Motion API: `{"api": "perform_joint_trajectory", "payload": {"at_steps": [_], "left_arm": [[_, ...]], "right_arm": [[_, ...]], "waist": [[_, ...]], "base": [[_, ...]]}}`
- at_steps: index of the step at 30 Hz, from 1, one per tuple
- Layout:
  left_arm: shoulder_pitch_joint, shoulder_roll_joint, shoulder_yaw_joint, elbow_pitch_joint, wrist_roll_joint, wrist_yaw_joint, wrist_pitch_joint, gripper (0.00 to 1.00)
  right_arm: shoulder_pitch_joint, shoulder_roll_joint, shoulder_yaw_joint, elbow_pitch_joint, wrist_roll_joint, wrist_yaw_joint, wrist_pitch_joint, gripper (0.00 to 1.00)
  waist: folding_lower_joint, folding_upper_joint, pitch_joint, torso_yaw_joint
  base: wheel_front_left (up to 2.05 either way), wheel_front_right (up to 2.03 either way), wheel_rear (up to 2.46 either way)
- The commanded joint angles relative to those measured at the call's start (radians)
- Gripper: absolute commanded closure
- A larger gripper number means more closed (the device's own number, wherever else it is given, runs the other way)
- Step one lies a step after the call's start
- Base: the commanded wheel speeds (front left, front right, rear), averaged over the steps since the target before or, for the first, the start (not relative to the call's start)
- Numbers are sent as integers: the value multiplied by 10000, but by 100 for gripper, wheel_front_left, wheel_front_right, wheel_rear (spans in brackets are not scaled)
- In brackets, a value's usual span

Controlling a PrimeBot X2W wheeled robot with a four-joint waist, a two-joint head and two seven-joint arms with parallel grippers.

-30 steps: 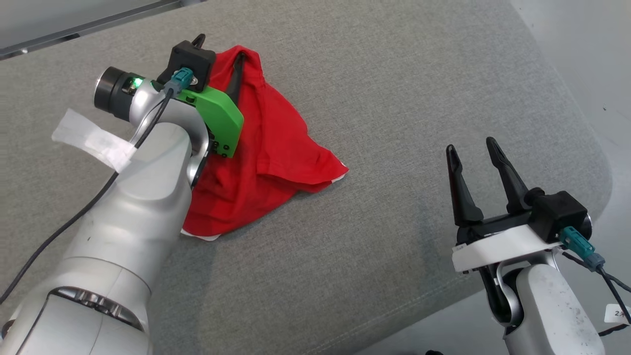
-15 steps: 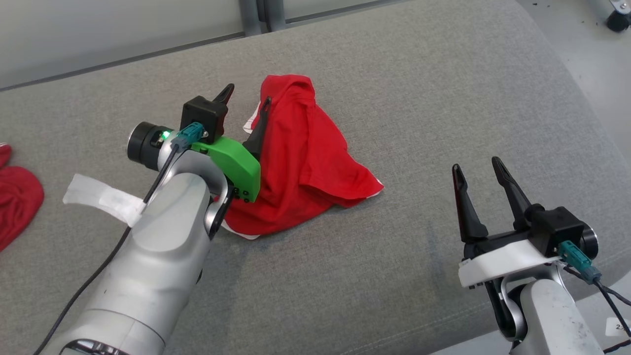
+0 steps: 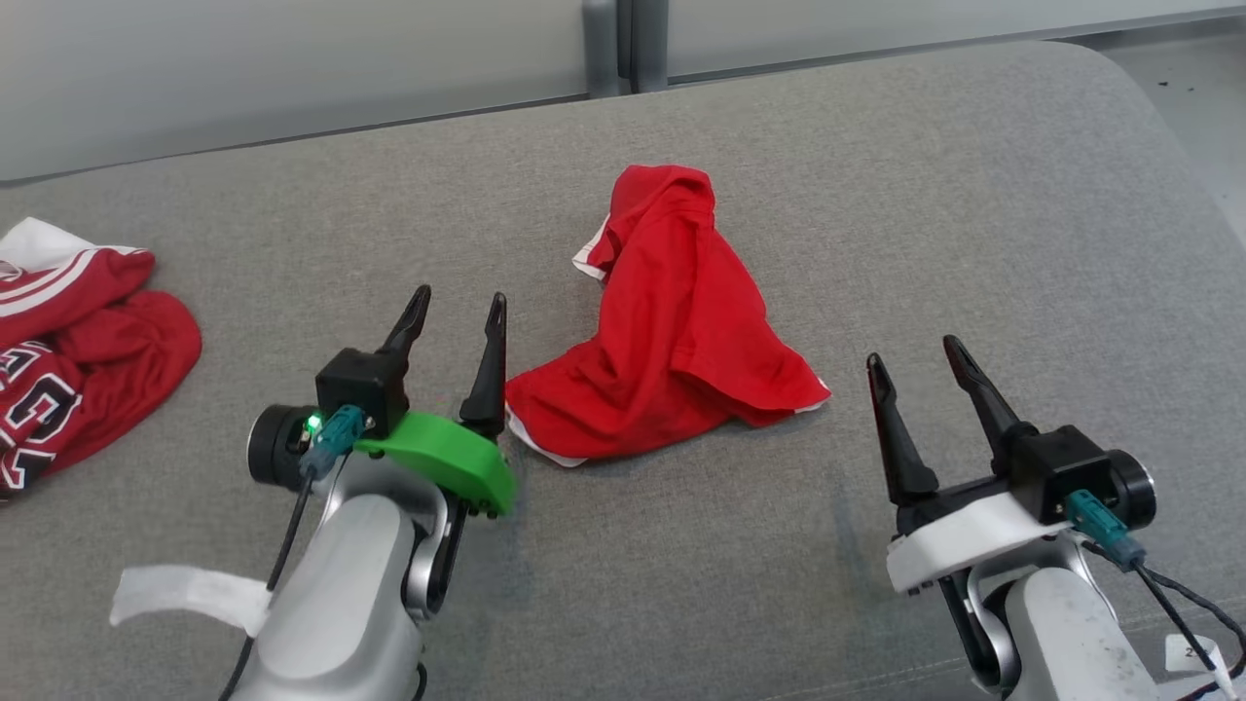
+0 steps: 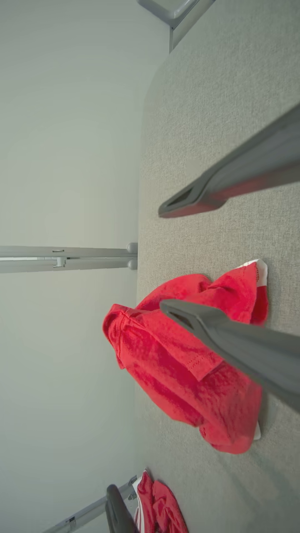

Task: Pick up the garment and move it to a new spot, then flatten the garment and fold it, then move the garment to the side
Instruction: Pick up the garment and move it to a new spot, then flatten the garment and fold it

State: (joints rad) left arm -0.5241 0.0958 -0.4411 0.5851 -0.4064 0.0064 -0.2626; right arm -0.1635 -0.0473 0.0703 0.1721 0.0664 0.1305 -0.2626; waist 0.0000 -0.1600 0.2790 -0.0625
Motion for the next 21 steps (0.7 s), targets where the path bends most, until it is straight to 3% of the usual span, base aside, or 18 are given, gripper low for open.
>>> {"api": "perform_joint_trajectory", "payload": {"at_steps": [1,12,21], "left_arm": [[376,35,121,-276,140,88,-23,0],[2844,-79,1335,-2478,722,312,-22,0],[3355,-293,1644,-2987,960,118,-22,0]], "right_arm": [[-78,-27,108,116,-67,4,-14,0],[-911,-27,1349,2292,-397,3,-13,0],[-2052,-32,1530,4487,-1235,3,-13,0]], "waist": [[0,0,-51,211],[0,0,-142,852],[0,0,36,1575]], "base": [[0,0,0],[0,0,0],[0,0,0]]}}
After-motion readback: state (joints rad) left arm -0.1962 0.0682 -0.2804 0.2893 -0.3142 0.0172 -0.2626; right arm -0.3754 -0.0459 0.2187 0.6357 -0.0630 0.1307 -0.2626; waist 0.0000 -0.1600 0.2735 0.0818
